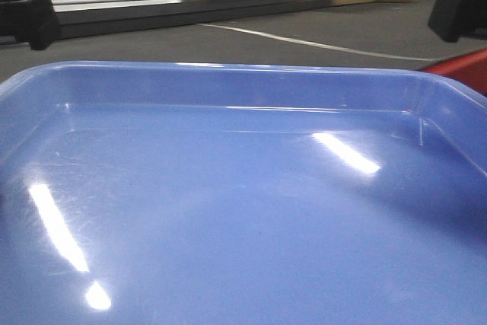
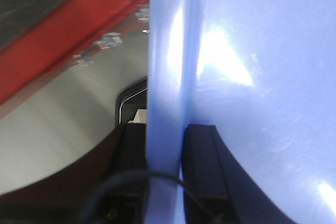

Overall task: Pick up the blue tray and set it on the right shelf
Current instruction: 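Hold the tray raised in both grippers while the base turns away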

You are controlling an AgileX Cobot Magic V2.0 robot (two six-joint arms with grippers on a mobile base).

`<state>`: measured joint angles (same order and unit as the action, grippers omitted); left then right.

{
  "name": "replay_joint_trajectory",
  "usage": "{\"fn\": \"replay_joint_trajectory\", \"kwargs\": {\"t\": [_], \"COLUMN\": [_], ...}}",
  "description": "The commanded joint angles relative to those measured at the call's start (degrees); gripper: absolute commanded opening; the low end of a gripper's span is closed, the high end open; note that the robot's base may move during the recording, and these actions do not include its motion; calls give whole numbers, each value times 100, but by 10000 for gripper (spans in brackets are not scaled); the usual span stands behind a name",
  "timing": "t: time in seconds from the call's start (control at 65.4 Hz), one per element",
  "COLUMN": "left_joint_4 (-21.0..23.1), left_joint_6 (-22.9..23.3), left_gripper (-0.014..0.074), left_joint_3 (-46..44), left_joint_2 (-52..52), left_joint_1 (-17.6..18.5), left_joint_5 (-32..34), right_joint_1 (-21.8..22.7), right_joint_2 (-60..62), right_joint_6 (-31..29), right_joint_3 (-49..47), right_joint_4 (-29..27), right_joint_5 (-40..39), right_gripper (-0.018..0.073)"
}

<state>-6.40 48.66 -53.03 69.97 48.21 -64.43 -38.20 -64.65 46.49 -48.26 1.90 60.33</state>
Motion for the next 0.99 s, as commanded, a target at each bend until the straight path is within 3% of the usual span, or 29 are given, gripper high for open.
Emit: {"fn": "replay_joint_trajectory", "kwargs": {"t": [0.0,0.978], "left_joint_4": [-93,-93], "left_joint_6": [75,75], "left_gripper": [55,55], "left_joint_3": [-140,-140], "left_joint_2": [-149,-149], "left_joint_1": [58,58], "left_joint_5": [-137,-146], "right_joint_1": [-1,-1], "right_joint_2": [102,102], "right_joint_6": [54,54], "right_joint_3": [-174,-174], "right_joint_4": [197,197], "right_joint_5": [-32,-26], "right_gripper": [159,159]}}
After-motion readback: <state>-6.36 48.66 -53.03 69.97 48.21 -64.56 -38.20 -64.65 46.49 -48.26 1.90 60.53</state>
